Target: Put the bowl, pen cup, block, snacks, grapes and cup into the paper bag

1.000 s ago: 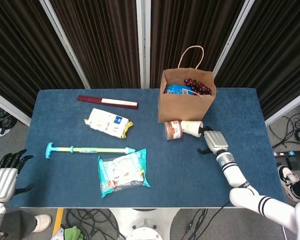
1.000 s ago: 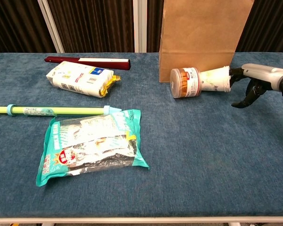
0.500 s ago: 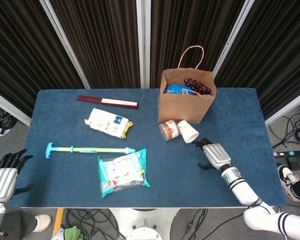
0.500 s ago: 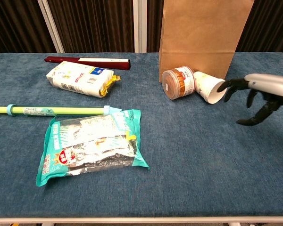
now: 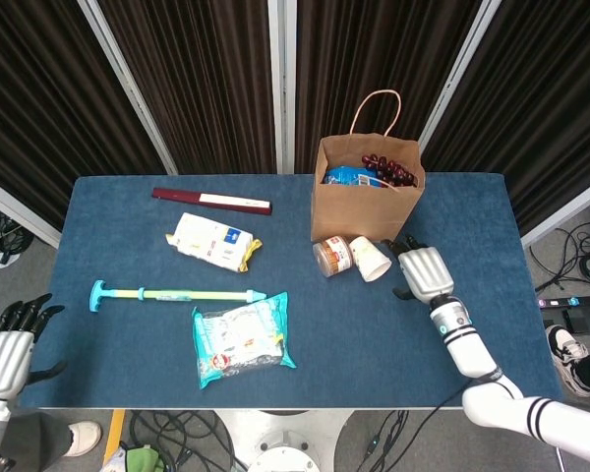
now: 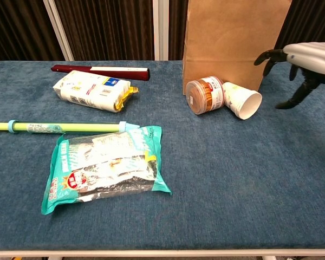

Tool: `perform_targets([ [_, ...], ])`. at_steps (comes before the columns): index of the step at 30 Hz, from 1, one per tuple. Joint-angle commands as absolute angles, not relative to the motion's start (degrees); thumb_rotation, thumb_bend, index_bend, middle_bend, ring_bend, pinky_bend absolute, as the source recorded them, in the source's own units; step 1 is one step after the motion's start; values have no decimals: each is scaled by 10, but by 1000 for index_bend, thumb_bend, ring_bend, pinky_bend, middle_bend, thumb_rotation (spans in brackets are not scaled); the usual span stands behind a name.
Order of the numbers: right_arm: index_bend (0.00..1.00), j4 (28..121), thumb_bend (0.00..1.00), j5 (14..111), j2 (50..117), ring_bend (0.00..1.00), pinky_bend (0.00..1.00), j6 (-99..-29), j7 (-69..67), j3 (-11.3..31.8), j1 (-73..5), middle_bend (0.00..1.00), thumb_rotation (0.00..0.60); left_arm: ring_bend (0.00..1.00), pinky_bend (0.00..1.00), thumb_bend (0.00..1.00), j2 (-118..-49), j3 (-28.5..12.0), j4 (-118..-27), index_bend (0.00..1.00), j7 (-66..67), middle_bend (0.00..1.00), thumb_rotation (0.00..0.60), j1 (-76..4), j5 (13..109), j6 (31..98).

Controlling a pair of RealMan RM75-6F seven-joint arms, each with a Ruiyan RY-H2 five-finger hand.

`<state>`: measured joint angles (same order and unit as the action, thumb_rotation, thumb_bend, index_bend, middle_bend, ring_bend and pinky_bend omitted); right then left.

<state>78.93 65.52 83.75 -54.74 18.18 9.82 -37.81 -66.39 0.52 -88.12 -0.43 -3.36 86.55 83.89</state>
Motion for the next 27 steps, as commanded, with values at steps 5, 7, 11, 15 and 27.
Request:
perform_targets([
  [5,339,634,160,673,955,152,427,-533,188,95,-417,312,600,152,112,4,-662,8,-883,267,-6,199,600,-29,862,839],
  [7,389,603,176,686,978,164,438,-541,169,93,-417,333,600,152,112,4,-662,8,-883,267,-8,198,600,-28,862,839],
  [11,457,545,207,715,1015,193,454,-564,131,88,-415,359,600,152,112,4,-662,7,-881,267,-9,198,600,-30,861,836],
  [15,502,490,231,736,1050,221,462,-585,96,87,-413,375,600,152,112,3,-664,6,-879,267,-10,198,600,-31,861,834],
  [27,590,377,339,782,1108,254,470,-633,20,86,-411,426,600,152,112,3,-668,6,-871,267,-18,198,600,-31,860,832],
])
